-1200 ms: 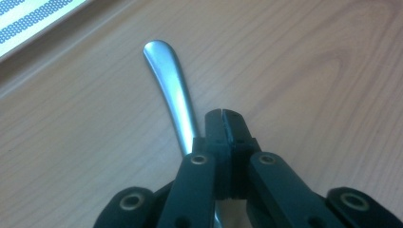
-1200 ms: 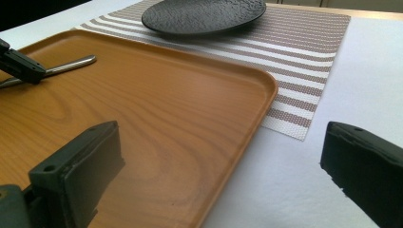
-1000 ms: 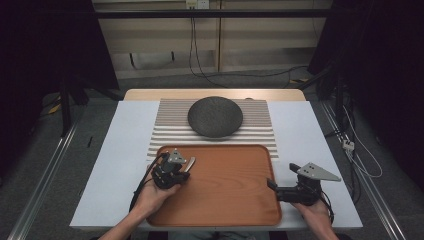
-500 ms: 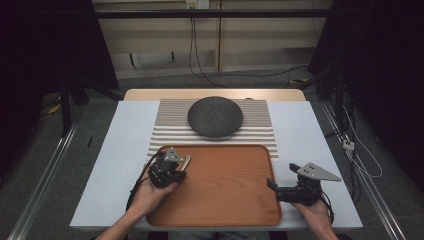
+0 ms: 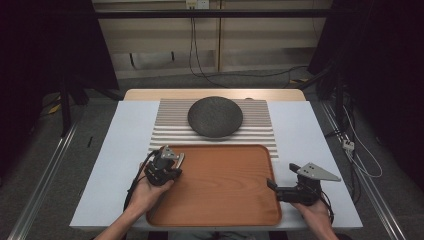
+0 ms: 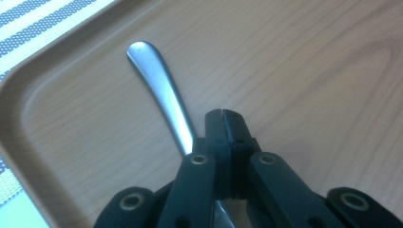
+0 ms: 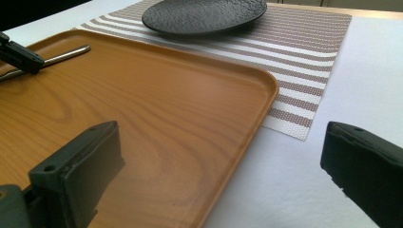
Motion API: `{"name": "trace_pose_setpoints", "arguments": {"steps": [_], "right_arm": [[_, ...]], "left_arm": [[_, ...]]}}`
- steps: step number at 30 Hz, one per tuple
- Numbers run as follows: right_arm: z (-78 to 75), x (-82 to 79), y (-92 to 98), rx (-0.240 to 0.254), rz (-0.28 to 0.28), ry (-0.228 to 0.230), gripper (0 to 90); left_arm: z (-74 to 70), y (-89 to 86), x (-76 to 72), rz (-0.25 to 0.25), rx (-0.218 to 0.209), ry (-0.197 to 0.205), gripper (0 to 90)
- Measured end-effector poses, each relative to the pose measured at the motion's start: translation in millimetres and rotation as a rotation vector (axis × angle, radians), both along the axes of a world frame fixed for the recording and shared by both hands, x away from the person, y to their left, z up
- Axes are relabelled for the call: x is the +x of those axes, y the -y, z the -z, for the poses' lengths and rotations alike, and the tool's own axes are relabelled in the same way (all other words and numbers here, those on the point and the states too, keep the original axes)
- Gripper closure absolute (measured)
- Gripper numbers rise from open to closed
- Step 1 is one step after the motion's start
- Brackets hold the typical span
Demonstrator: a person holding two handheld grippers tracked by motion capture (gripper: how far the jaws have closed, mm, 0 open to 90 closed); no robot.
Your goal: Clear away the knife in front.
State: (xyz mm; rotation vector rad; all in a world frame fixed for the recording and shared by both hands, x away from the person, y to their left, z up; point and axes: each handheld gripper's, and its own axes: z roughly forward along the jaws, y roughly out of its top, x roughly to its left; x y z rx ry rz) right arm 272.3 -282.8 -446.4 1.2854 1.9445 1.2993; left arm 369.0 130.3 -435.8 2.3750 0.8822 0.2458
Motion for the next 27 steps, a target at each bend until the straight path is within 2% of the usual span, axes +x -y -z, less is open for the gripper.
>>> {"name": "trace_pose_setpoints", "arguments": {"steps": [5, 8, 13, 27], "right_arm": [[0.0, 0.0, 0.6, -0.001, 0.000, 0.001, 0.0], [0.1, 0.2, 0.2, -0.001, 0.001, 0.000, 0.0], [0.0, 0.2, -0.2, -0.001, 0.000, 0.000, 0.0], [0.0, 1.1, -0.6, -0.005, -0.006, 0.000, 0.0]], "left_arm": [[-0.1, -2.1, 1.1, -0.022, 0.003, -0.002, 90.0], [-0.4, -2.8, 1.6, -0.052, 0.020, 0.013, 90.0], [-1.0, -5.3, 2.3, -0.060, 0.029, 0.013, 90.0], [-1.5, -15.3, 3.1, -0.117, 0.016, -0.013, 90.0]]}}
